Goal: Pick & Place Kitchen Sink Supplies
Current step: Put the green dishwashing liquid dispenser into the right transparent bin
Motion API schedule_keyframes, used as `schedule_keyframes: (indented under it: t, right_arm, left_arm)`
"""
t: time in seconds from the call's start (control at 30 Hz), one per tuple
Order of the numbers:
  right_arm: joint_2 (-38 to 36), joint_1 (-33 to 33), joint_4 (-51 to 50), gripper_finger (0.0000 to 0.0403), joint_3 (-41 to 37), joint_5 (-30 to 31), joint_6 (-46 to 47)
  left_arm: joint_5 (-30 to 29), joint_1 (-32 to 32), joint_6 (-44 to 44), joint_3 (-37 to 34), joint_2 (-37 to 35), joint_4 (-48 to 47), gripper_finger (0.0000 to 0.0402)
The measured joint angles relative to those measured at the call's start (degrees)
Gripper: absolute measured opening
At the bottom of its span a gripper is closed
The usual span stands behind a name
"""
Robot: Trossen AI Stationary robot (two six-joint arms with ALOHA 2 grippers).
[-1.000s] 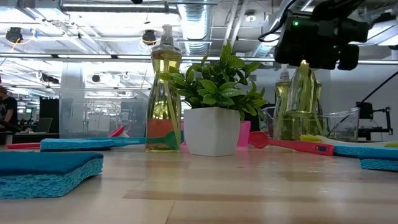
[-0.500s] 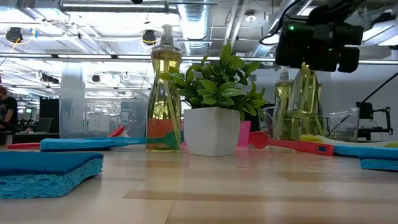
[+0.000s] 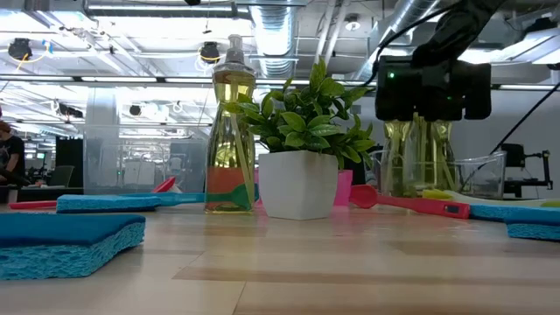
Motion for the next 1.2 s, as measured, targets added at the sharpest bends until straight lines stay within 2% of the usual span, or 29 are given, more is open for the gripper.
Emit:
schedule_keyframes:
  t: [0.23,0.57,1.2]
  right_arm:
    - [1.10,2.59,-0.02,0.0205,0.00,0.20,-0.18]
    - [0.88,3.60,-0.25,0.0251,0.03,-0.92,-1.81]
    - [0.82,3.74,-0.39,0.0255,0.08,-3.98,-4.86]
  left_arm:
    - [0.00,0.00,0.02,0.00,0.00,0.00,0.0181]
    - [0.02,0.00,0.00,0.00,-0.01,0.00,0.0181]
    - [0.02,0.00,0.00,0.00,-0.02,0.00,0.0181]
